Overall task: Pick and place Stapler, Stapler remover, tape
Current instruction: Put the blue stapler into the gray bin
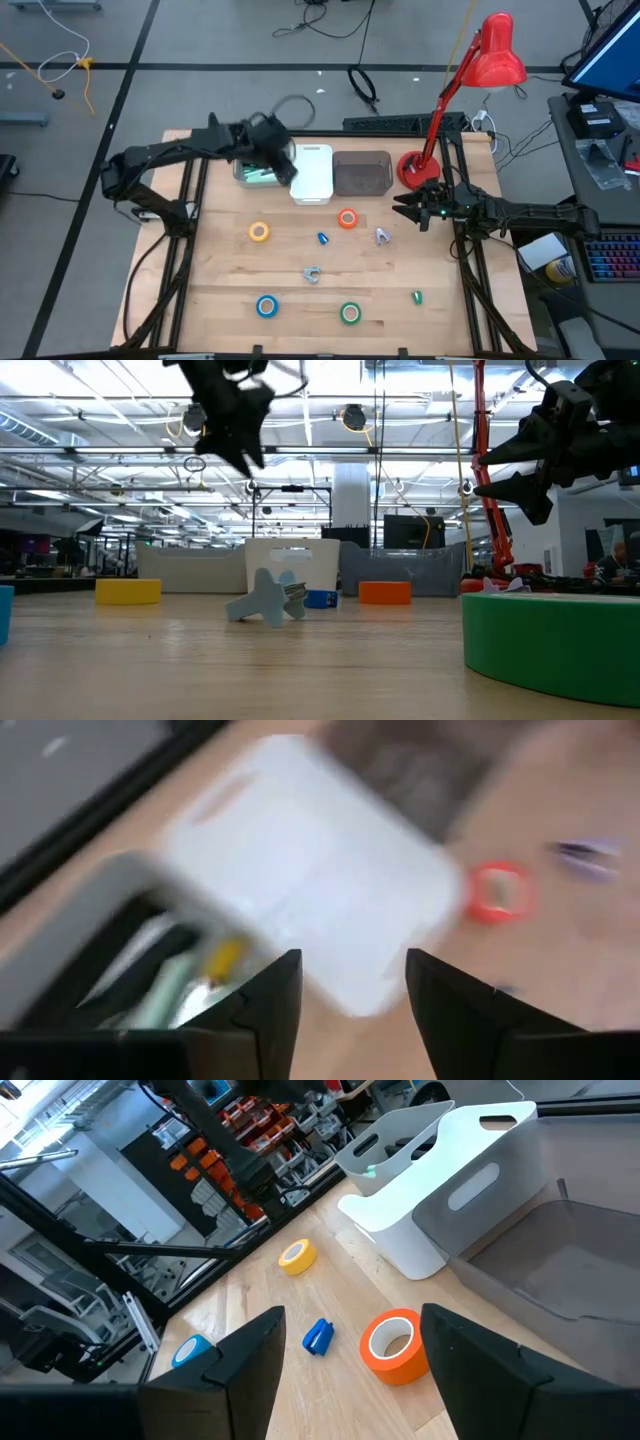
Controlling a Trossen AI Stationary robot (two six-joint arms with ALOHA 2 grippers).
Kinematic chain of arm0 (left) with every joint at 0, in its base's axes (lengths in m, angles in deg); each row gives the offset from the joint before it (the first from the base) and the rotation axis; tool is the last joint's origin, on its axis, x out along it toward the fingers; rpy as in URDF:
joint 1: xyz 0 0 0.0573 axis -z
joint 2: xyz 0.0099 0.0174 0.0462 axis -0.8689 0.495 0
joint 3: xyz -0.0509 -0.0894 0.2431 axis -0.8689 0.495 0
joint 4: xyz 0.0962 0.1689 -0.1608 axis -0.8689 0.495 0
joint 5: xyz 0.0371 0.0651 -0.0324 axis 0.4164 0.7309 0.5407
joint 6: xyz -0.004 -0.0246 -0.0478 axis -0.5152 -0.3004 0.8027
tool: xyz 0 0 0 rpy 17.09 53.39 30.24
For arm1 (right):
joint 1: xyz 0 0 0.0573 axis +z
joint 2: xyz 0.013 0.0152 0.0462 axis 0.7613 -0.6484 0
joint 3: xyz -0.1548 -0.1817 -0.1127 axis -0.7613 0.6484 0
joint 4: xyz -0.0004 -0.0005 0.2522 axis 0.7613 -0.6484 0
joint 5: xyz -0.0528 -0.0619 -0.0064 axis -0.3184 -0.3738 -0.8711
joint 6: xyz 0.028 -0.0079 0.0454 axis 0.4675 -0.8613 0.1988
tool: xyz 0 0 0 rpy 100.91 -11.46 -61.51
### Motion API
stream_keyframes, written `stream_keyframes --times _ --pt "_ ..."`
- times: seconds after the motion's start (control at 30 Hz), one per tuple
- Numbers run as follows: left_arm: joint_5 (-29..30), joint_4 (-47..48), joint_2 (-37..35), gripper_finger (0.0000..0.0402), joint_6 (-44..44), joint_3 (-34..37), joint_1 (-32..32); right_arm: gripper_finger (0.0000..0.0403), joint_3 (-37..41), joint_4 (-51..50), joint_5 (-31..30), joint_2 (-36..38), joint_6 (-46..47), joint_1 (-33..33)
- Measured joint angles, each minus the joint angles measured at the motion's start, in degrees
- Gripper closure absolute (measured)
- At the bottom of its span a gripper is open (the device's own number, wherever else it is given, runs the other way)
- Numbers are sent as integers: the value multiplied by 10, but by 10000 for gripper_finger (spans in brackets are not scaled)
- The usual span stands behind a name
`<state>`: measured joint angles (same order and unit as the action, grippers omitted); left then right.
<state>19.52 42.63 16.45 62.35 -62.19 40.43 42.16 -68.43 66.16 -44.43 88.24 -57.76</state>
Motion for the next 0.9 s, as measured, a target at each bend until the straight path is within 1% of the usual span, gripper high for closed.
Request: stream_keyframes --times 0.13,0.23,0.37,0.47,0.57,0.67,0.9 --pt "16 -67 6 222 -3 0 95 174 0 0 0 0 0 0" --pt "53 -110 12 222 -15 0 161 174 0 0 0 0 0 0" --pt "113 -160 30 222 -77 0 234 175 0 0 0 0 0 0" --pt "134 -210 58 222 -143 0 275 174 0 0 0 0 0 0" --pt "141 -259 95 222 -203 0 302 174 0 -2 0 0 0 0" --pt "145 -275 136 222 -240 0 314 174 0 -3 0 0 0 0" --pt "136 -256 208 222 -248 0 303 174 0 -4 0 0 0 0"
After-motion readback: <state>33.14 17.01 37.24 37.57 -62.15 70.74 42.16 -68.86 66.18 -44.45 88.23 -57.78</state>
